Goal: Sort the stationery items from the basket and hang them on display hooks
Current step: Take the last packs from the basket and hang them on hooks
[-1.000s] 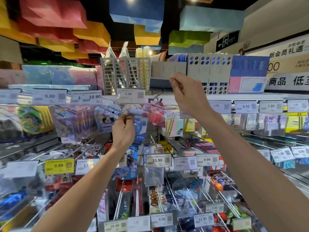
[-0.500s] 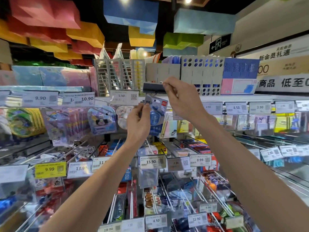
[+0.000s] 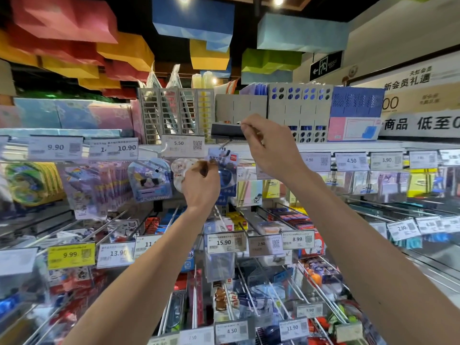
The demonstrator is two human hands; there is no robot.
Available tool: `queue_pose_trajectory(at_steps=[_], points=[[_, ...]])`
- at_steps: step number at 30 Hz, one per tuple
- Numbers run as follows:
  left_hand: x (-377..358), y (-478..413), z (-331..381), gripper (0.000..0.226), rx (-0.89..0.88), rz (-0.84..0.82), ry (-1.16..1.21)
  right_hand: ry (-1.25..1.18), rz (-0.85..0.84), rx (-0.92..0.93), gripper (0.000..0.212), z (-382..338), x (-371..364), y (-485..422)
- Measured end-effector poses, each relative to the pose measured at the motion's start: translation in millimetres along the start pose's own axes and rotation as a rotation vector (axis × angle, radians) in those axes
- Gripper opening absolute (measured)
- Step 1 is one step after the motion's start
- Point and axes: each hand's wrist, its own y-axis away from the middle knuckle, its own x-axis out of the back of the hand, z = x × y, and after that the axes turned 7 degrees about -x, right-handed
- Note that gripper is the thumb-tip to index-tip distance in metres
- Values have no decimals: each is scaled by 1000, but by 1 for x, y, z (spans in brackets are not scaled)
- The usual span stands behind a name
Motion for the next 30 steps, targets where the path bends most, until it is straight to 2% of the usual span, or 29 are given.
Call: queue_pose_trajectory(at_steps=[4, 8, 10, 14, 17, 19, 23, 30], points=[[-2, -14, -12, 28, 55, -55, -187, 20, 1, 10, 19, 2, 0, 0], [0, -14, -16, 49, 68, -76, -298, 33, 2, 20, 18, 2, 0, -1], [5, -9, -20, 51, 95, -45, -298, 37, -2, 21, 18, 3, 1, -1], [19, 0, -27, 23, 75, 65, -243, 30, 3, 13, 20, 1, 1, -2], [27, 12, -25, 10, -52, 138, -287, 10, 10, 15, 20, 0, -1, -2], [28, 22, -24, 5, -163, 114, -249, 1, 10, 16, 20, 0, -2, -2], [21, 36, -16, 19, -336, -16, -82, -8, 19, 15, 20, -1, -3, 0], [0, 25, 17, 30, -213, -7, 268, 2, 8, 14, 19, -1, 1, 2]])
